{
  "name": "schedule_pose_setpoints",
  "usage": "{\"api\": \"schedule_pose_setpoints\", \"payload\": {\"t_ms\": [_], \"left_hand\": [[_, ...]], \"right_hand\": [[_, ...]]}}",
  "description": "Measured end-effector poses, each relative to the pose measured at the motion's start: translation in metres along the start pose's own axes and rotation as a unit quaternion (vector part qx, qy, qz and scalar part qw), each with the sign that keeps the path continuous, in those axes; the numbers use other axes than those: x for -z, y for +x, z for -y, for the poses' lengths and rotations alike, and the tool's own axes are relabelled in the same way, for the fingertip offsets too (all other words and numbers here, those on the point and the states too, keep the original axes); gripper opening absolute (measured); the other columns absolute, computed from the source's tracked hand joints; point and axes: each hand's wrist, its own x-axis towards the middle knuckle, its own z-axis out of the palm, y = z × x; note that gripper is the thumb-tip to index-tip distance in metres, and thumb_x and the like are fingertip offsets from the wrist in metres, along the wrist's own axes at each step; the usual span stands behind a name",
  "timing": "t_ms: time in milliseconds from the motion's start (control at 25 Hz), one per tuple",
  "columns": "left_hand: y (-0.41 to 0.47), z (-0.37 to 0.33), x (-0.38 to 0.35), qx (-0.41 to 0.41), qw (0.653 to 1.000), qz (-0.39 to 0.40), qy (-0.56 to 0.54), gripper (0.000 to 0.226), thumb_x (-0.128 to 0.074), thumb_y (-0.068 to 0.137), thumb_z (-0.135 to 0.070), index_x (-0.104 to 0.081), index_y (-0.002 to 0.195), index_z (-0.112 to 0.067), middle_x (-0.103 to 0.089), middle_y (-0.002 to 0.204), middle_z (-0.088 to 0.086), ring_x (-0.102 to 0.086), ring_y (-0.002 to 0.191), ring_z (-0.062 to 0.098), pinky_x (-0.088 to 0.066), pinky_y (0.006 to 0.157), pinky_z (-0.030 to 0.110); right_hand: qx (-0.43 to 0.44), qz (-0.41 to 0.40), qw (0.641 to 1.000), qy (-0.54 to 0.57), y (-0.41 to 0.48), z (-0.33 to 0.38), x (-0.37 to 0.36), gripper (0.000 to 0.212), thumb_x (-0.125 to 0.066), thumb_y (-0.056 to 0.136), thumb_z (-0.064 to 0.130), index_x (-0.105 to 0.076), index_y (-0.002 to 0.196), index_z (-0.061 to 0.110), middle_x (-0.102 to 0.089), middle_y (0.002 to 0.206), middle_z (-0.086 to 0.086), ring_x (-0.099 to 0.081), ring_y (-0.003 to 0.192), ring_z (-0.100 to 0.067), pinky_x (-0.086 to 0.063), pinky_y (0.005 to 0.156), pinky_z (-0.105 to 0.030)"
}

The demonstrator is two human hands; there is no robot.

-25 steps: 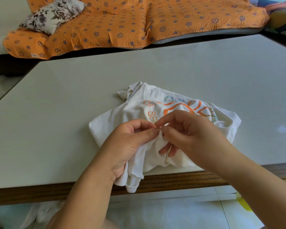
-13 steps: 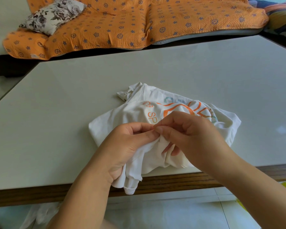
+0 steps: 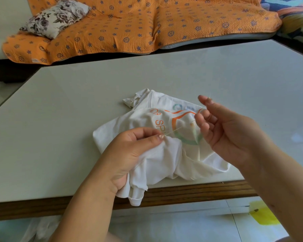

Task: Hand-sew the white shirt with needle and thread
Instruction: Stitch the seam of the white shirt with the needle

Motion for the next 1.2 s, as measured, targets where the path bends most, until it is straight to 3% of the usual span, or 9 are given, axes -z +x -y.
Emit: {"api": "schedule_pose_setpoints", "payload": {"t_ms": [160, 280, 480, 560, 680, 840, 1000, 1200], "left_hand": [[0.000, -0.001, 0.001, -0.004, 1.000, 0.003, -0.011, 0.014, -0.076, 0.060, -0.028, -0.078, 0.073, -0.024, -0.074, 0.082, -0.002, -0.069, 0.082, 0.007, -0.051, 0.075, 0.020], [0.000, -0.001, 0.003, -0.003, 1.000, 0.002, -0.016, 0.015, -0.077, 0.059, -0.029, -0.077, 0.073, -0.025, -0.074, 0.082, -0.002, -0.069, 0.083, 0.009, -0.050, 0.079, 0.024], [0.001, -0.001, 0.005, -0.005, 1.000, -0.008, -0.024, 0.014, -0.077, 0.059, -0.028, -0.077, 0.073, -0.023, -0.075, 0.085, 0.001, -0.070, 0.084, 0.011, -0.050, 0.083, 0.029], [0.001, -0.001, 0.005, -0.006, 1.000, -0.013, -0.021, 0.015, -0.077, 0.060, -0.027, -0.078, 0.074, -0.023, -0.075, 0.085, 0.001, -0.070, 0.084, 0.011, -0.050, 0.082, 0.029], [0.001, -0.001, 0.006, -0.015, 1.000, -0.023, -0.007, 0.014, -0.077, 0.063, -0.026, -0.078, 0.076, -0.022, -0.076, 0.086, 0.002, -0.070, 0.086, 0.012, -0.051, 0.085, 0.030], [0.002, -0.002, 0.005, -0.013, 0.999, -0.031, -0.028, 0.013, -0.076, 0.064, -0.024, -0.078, 0.076, -0.019, -0.076, 0.085, 0.006, -0.072, 0.082, 0.016, -0.057, 0.078, 0.029], [0.002, -0.002, 0.005, -0.013, 0.999, -0.032, -0.039, 0.022, -0.077, 0.059, -0.028, -0.079, 0.078, -0.017, -0.077, 0.090, 0.009, -0.072, 0.087, 0.018, -0.055, 0.083, 0.033], [0.002, -0.002, 0.008, -0.011, 0.999, -0.030, -0.041, 0.031, -0.079, 0.053, -0.032, -0.079, 0.080, -0.017, -0.077, 0.093, 0.011, -0.072, 0.089, 0.020, -0.053, 0.089, 0.037]], "right_hand": [[0.067, -0.065, 0.995, 0.029, 0.014, 0.005, 0.013, 0.013, -0.050, 0.100, 0.011, -0.061, 0.100, 0.006, -0.059, 0.054, -0.007, -0.071, 0.062, -0.020, -0.060, 0.061, -0.026], [0.126, -0.105, 0.986, -0.001, 0.023, 0.011, 0.023, 0.015, -0.049, 0.100, 0.013, -0.063, 0.098, 0.009, -0.069, 0.062, -0.008, -0.072, 0.074, -0.021, -0.060, 0.071, -0.028], [0.179, -0.160, 0.971, 0.000, 0.027, 0.016, 0.027, 0.011, -0.056, 0.097, 0.015, -0.067, 0.092, 0.014, -0.072, 0.061, 0.005, -0.070, 0.077, -0.013, -0.058, 0.084, -0.029], [0.172, -0.142, 0.975, -0.016, 0.024, 0.016, 0.023, 0.012, -0.056, 0.097, 0.014, -0.068, 0.094, 0.013, -0.072, 0.065, -0.001, -0.070, 0.080, -0.016, -0.059, 0.079, -0.026], [0.114, -0.033, 0.987, -0.108, 0.006, 0.008, 0.006, 0.015, -0.053, 0.097, 0.012, -0.068, 0.096, 0.011, -0.065, 0.062, -0.005, -0.067, 0.062, -0.016, -0.054, 0.053, -0.019], [0.061, 0.117, 0.949, -0.287, -0.026, -0.019, -0.013, 0.018, -0.063, 0.086, 0.017, -0.069, 0.098, 0.006, -0.063, 0.058, -0.007, -0.063, 0.051, -0.017, -0.045, 0.041, -0.020], [0.042, 0.117, 0.906, -0.405, -0.030, -0.036, -0.014, 0.009, -0.064, 0.091, 0.017, -0.070, 0.091, 0.011, -0.063, 0.055, -0.005, -0.060, 0.048, -0.019, -0.045, 0.041, -0.022], [0.056, 0.099, 0.891, -0.440, -0.029, -0.040, -0.015, 0.010, -0.065, 0.091, 0.018, -0.072, 0.085, 0.013, -0.062, 0.051, -0.003, -0.057, 0.043, -0.015, -0.044, 0.040, -0.020]]}}
